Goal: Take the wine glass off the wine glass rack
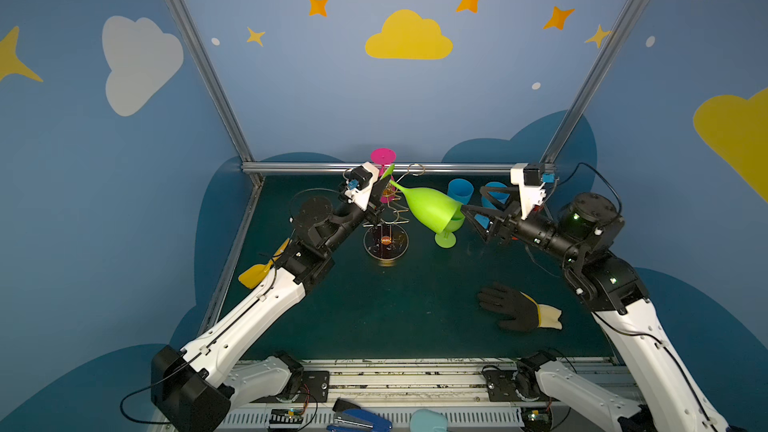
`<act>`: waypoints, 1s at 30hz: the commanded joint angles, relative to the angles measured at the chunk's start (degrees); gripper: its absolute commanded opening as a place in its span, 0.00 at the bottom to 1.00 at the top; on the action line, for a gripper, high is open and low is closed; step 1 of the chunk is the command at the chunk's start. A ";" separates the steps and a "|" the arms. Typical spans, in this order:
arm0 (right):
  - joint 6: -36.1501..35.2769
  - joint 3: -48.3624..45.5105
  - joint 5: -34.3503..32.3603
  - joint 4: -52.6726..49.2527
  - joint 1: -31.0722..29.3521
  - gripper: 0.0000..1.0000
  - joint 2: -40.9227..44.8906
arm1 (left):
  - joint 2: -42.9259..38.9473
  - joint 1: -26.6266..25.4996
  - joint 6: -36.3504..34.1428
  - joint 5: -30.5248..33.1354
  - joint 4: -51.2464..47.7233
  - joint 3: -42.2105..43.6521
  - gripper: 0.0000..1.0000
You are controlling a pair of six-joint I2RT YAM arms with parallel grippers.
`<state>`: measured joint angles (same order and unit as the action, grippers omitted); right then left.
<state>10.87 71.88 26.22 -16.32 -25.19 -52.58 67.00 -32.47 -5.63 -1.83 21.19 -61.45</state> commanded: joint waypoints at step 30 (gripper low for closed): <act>6.71 -0.80 -3.42 7.35 -3.13 0.00 -6.92 | -2.17 2.14 10.88 -2.23 -0.11 1.47 0.58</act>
<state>18.15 68.53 25.63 -9.02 -28.58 -61.56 66.76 -30.74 4.60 -5.45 19.86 -61.01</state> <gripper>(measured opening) 0.048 0.536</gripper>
